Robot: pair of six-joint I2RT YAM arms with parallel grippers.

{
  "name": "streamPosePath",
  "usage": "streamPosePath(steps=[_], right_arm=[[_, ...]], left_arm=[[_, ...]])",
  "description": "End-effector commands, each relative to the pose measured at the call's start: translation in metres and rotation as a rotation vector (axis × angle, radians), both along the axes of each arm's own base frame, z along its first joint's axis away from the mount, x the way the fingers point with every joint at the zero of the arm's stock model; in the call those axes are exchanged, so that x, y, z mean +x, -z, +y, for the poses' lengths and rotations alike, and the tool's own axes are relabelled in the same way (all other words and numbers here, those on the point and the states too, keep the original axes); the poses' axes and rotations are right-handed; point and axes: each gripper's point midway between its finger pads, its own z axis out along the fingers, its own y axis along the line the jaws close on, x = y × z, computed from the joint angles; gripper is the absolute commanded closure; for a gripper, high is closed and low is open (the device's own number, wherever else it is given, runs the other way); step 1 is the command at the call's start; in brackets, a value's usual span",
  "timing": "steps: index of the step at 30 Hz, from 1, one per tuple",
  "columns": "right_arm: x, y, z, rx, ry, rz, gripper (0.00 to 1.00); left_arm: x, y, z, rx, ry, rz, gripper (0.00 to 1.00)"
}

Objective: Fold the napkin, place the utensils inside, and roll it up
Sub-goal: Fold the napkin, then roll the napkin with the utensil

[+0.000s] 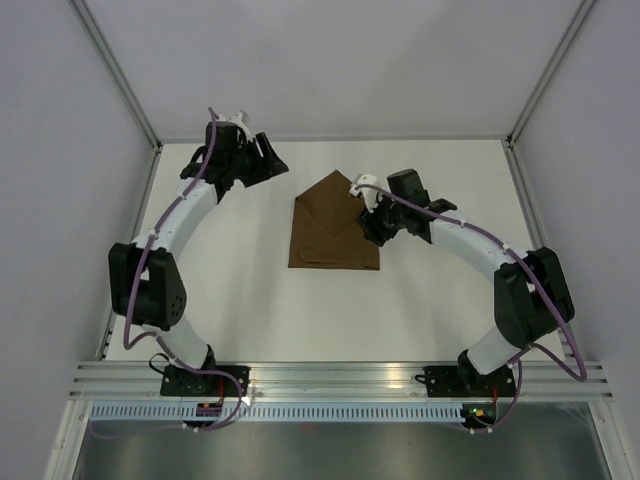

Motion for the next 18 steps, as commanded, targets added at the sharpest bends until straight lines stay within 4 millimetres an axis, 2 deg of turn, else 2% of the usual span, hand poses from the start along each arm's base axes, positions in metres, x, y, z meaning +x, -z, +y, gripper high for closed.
streamPosePath(steps=[1, 4, 7, 12, 18], right_arm=[[-0.02, 0.007, 0.031, -0.127, -0.212, -0.156, 0.37], [-0.036, 0.018, 0.056, -0.155, -0.327, -0.176, 0.36], [-0.039, 0.028, 0.071, -0.177, -0.39, -0.188, 0.35], [-0.045, 0.044, 0.086, -0.205, -0.457, -0.197, 0.34], [-0.049, 0.06, 0.09, -0.224, -0.485, -0.194, 0.33]], left_arm=[[-0.014, -0.079, 0.007, -0.026, 0.012, -0.167, 0.32], [-0.029, -0.112, 0.009, -0.045, 0.019, -0.233, 0.31], [-0.043, -0.133, 0.011, -0.048, 0.023, -0.275, 0.3], [-0.059, -0.147, 0.017, -0.022, 0.028, -0.313, 0.3], [-0.068, -0.15, 0.019, -0.014, 0.038, -0.327, 0.3]])
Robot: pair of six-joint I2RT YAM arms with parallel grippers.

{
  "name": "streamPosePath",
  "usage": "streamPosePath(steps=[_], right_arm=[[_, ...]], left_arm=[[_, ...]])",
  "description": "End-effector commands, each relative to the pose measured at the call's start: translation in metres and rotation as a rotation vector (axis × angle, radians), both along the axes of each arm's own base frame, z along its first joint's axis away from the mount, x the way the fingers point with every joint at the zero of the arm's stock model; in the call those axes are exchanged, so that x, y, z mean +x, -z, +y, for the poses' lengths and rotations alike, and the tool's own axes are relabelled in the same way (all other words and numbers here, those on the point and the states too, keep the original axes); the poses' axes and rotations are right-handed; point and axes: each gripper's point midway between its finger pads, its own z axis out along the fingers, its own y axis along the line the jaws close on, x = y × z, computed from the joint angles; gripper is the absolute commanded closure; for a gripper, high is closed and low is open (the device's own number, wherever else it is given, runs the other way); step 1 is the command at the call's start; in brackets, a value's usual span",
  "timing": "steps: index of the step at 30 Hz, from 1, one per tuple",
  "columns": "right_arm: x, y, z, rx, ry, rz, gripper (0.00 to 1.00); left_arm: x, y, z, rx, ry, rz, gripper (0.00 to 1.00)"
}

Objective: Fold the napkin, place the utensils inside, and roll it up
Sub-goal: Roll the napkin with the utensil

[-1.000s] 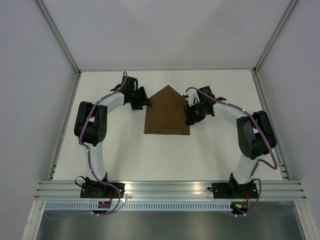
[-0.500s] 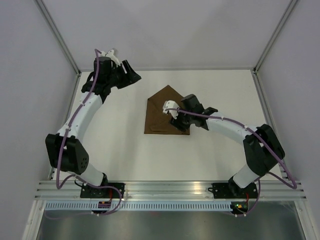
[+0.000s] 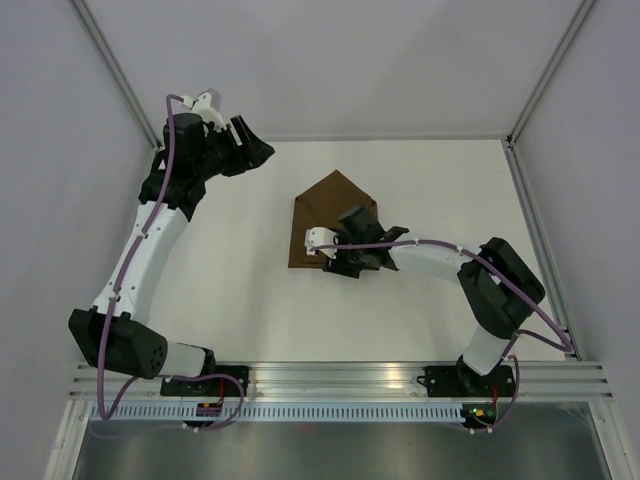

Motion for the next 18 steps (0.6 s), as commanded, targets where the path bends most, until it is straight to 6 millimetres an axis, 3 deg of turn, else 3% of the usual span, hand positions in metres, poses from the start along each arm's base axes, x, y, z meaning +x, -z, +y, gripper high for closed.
streamPosePath(steps=[1, 18], right_arm=[[0.007, 0.0, 0.008, 0.005, -0.034, -0.06, 0.33], [0.005, 0.042, 0.002, -0.086, -0.098, -0.026, 0.4]], left_arm=[[-0.013, -0.015, 0.001, 0.027, 0.033, -0.051, 0.3], [-0.019, 0.007, 0.0, 0.058, 0.065, -0.029, 0.3]])
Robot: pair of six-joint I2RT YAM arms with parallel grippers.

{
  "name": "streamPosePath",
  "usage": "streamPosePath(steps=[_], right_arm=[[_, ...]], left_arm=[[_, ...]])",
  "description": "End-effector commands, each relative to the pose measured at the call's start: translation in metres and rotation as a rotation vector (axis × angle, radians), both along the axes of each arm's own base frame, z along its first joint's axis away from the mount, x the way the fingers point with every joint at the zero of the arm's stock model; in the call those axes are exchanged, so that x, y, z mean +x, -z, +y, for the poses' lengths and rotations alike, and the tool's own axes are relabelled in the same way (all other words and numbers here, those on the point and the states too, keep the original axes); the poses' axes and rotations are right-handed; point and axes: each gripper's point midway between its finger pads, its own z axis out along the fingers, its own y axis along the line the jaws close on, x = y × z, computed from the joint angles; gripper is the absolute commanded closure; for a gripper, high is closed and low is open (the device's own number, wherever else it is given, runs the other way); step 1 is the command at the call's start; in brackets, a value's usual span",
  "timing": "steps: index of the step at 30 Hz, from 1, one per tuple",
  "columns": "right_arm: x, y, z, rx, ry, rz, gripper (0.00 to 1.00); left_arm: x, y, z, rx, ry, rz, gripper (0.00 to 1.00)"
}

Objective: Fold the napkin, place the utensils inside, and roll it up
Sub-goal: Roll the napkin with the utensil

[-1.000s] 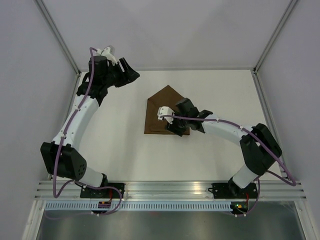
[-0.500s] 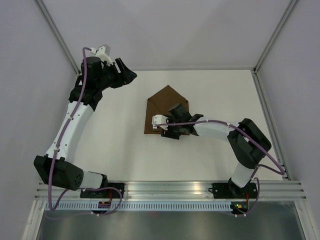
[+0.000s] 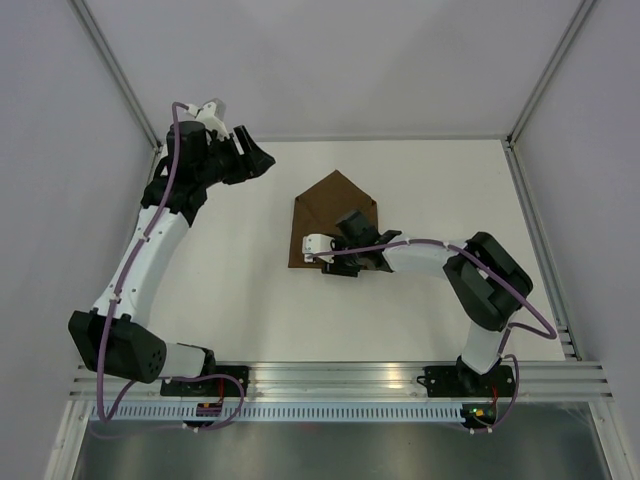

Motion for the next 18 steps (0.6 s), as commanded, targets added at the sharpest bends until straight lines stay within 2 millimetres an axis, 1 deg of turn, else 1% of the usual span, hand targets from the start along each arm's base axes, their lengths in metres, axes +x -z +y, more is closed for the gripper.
streamPosePath(steps=[1, 6, 8, 10, 15, 17, 18], right_arm=[[-0.003, 0.018, -0.005, -0.045, -0.032, 0.031, 0.42], [-0.006, 0.022, -0.008, -0.061, -0.052, 0.081, 0.46], [-0.004, 0.023, -0.009, -0.079, -0.059, 0.093, 0.52], [-0.009, 0.027, -0.014, -0.101, -0.067, 0.125, 0.57], [-0.017, 0.039, -0.023, -0.157, -0.088, 0.172, 0.62], [-0.018, 0.038, -0.02, -0.153, -0.099, 0.192, 0.64], [-0.024, 0.041, -0.024, -0.171, -0.101, 0.226, 0.69]], left_arm=[[-0.01, -0.007, -0.002, 0.025, 0.047, -0.046, 0.3], [-0.012, 0.0, -0.007, 0.028, 0.087, -0.035, 0.3], [-0.013, 0.002, -0.008, 0.027, 0.096, -0.028, 0.3], [-0.013, 0.006, -0.008, 0.028, 0.096, -0.021, 0.3], [-0.014, 0.014, -0.01, 0.027, 0.106, -0.005, 0.3], [-0.014, 0.013, -0.011, 0.019, 0.114, -0.012, 0.3], [-0.015, 0.017, -0.013, 0.014, 0.119, -0.005, 0.31]])
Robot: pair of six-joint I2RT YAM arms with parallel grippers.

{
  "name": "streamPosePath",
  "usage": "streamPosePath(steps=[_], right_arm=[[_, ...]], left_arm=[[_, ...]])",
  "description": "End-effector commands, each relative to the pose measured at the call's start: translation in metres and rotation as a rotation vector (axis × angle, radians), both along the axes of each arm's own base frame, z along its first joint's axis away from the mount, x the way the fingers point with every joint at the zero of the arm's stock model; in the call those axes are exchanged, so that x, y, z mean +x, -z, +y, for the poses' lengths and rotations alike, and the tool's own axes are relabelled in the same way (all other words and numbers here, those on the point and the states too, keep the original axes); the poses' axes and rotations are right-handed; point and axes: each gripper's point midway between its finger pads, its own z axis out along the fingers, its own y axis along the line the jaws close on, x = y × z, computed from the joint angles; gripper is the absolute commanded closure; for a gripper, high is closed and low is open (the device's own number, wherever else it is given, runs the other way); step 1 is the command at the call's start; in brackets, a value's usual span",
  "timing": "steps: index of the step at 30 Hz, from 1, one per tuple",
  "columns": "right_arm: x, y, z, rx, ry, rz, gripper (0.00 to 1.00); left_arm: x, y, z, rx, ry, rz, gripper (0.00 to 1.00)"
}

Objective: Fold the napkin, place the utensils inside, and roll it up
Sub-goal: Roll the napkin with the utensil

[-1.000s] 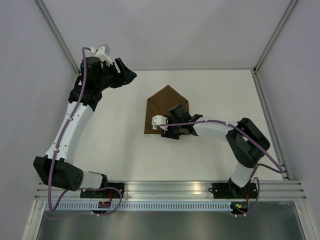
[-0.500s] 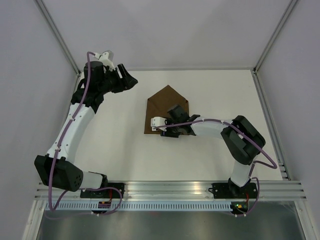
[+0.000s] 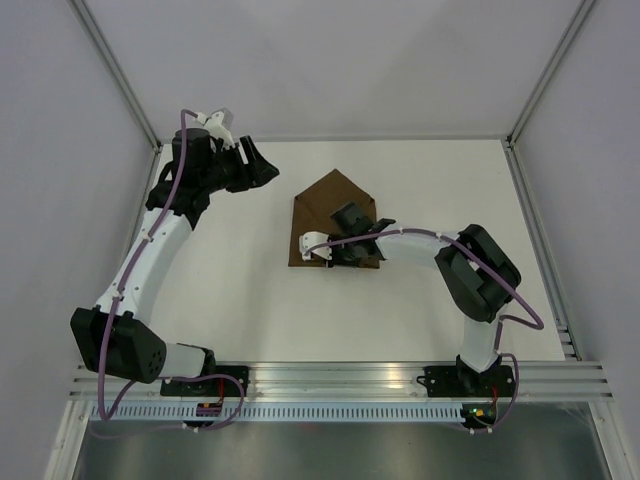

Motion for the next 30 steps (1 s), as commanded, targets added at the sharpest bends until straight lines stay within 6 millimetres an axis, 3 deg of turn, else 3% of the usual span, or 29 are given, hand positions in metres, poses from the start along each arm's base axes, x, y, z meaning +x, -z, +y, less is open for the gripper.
streamPosePath(steps=[1, 6, 9, 13, 14, 15, 17, 22, 23, 24, 26, 30], right_arm=[[-0.03, 0.036, -0.027, -0.134, -0.023, 0.174, 0.7], [-0.036, 0.04, -0.03, -0.141, -0.025, 0.258, 0.77], [-0.04, 0.04, -0.032, -0.137, -0.026, 0.334, 0.79], [-0.037, 0.035, -0.03, -0.114, -0.034, 0.43, 0.8], [-0.041, 0.034, -0.032, -0.119, -0.033, 0.459, 0.8], [-0.039, 0.032, -0.033, -0.104, -0.027, 0.475, 0.81], [-0.037, 0.032, -0.034, -0.101, -0.023, 0.494, 0.81], [-0.036, 0.03, -0.039, -0.093, -0.015, 0.527, 0.81], [-0.035, 0.031, -0.042, -0.096, -0.011, 0.536, 0.81], [-0.036, 0.03, -0.043, -0.099, -0.01, 0.544, 0.82], [-0.037, 0.031, -0.048, -0.098, -0.003, 0.566, 0.82], [-0.037, 0.032, -0.056, -0.103, 0.003, 0.584, 0.82]], left_arm=[[-0.006, -0.01, -0.007, -0.007, 0.055, -0.057, 0.3], [-0.01, -0.009, -0.013, -0.023, 0.071, -0.109, 0.31], [-0.014, -0.02, -0.015, -0.038, 0.069, -0.182, 0.32], [-0.026, -0.044, -0.017, -0.043, 0.074, -0.342, 0.32], [-0.036, -0.058, -0.016, -0.05, 0.074, -0.402, 0.32], [-0.042, -0.049, -0.019, -0.03, 0.094, -0.414, 0.31], [-0.052, -0.072, -0.023, -0.01, 0.111, -0.547, 0.3], [-0.07, -0.074, -0.033, 0.101, 0.117, -0.709, 0.32], [-0.077, -0.083, -0.04, 0.108, 0.137, -0.784, 0.33], [-0.082, -0.076, -0.041, 0.117, 0.147, -0.808, 0.34], [-0.091, -0.086, -0.046, 0.115, 0.158, -0.903, 0.35], [-0.1, -0.074, -0.055, 0.173, 0.215, -0.983, 0.38]])
